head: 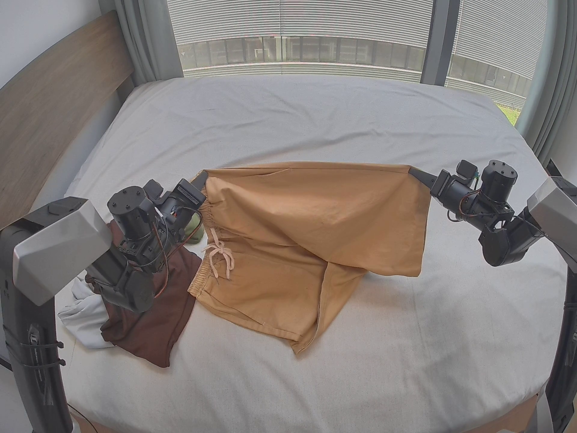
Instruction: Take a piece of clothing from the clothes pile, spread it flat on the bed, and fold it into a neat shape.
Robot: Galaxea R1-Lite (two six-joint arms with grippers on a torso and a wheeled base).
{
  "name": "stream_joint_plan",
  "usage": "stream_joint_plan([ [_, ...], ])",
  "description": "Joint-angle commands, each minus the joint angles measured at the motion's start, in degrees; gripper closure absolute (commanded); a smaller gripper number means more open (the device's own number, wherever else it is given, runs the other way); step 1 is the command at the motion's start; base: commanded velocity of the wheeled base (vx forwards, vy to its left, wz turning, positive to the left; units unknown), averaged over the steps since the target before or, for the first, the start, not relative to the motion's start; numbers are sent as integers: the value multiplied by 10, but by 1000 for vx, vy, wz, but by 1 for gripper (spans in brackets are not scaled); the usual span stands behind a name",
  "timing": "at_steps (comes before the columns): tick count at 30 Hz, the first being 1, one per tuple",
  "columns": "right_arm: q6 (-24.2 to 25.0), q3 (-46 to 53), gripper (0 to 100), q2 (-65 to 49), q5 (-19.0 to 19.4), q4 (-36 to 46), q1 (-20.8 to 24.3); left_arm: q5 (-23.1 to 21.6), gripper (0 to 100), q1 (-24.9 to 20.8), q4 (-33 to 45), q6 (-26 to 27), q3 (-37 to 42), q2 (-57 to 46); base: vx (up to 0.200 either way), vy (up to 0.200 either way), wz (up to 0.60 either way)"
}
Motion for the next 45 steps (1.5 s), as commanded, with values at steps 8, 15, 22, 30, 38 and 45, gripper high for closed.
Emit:
stream_joint_plan([
  [8,-2,-71,100,60,-2,20,-13,1,100,3,31,-1,-99,67,0,0,0],
  [15,-2,-106,100,86,-1,28,-26,1,100,6,44,-1,-139,91,0,0,0],
  [22,-3,-138,100,115,-1,34,-28,2,100,8,65,-1,-180,107,0,0,0],
  [30,-3,-156,100,123,-1,34,-26,1,100,11,100,-1,-221,122,0,0,0],
  [38,-3,-189,100,136,-1,34,-23,1,100,12,126,-2,-252,128,0,0,0],
  [45,-7,-223,0,157,-19,34,-21,4,0,12,152,-4,-275,129,0,0,0],
])
